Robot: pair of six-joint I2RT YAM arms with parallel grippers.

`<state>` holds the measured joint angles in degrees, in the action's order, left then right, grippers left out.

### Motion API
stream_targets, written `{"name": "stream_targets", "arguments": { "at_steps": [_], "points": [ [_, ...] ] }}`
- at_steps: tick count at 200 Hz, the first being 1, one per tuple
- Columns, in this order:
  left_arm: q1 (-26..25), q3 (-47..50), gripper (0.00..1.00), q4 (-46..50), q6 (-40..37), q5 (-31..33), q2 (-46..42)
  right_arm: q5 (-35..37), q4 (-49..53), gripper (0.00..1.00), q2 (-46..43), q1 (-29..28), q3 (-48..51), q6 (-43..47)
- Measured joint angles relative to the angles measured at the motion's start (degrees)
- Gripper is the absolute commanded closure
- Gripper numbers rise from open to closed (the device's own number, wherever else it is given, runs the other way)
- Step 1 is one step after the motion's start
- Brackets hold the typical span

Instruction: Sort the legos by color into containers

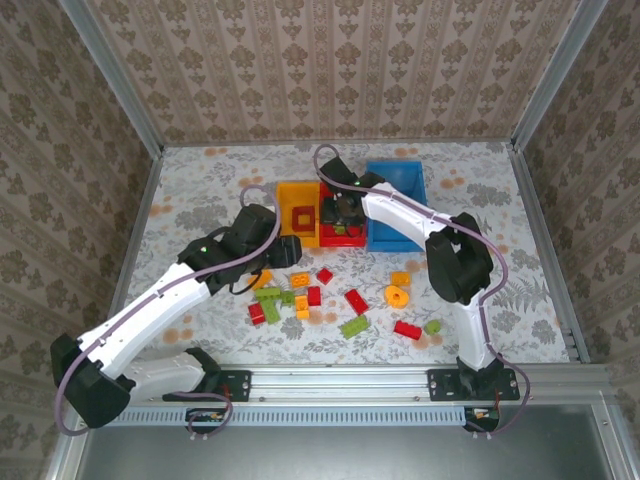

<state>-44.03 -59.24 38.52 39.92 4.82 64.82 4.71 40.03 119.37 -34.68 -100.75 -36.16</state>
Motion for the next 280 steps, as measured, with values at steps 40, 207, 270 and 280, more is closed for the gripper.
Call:
{"name": "stream_targets", "arguments": {
  "at_steps": [40, 207, 270, 280],
  "points": [
    [0.0, 0.9, 0.44, -1.6, 2.3, -4.7, 5.7, 1.0, -1.2, 0.52, -9.7, -0.6, 6.0, 1.6],
    [-10.5, -15.6, 0.33, -0.3, 31.2, -22.8, 43.6, -10.3, -5.3, 0.35, -69.9, -1.3, 56.3, 8.9],
    [-11.1, -17.1, 0.46, -1.0, 37.1, -23.3, 48.3, -11.7, -3.6, 0.35, -72.8, -1.3, 58.1, 8.4],
    [-11.3, -17.7, 0.52, -0.9, 37.4, -23.3, 48.8, -12.0, -3.6, 0.35, -72.9, -1.3, 58.2, 8.4]
  ]
}}
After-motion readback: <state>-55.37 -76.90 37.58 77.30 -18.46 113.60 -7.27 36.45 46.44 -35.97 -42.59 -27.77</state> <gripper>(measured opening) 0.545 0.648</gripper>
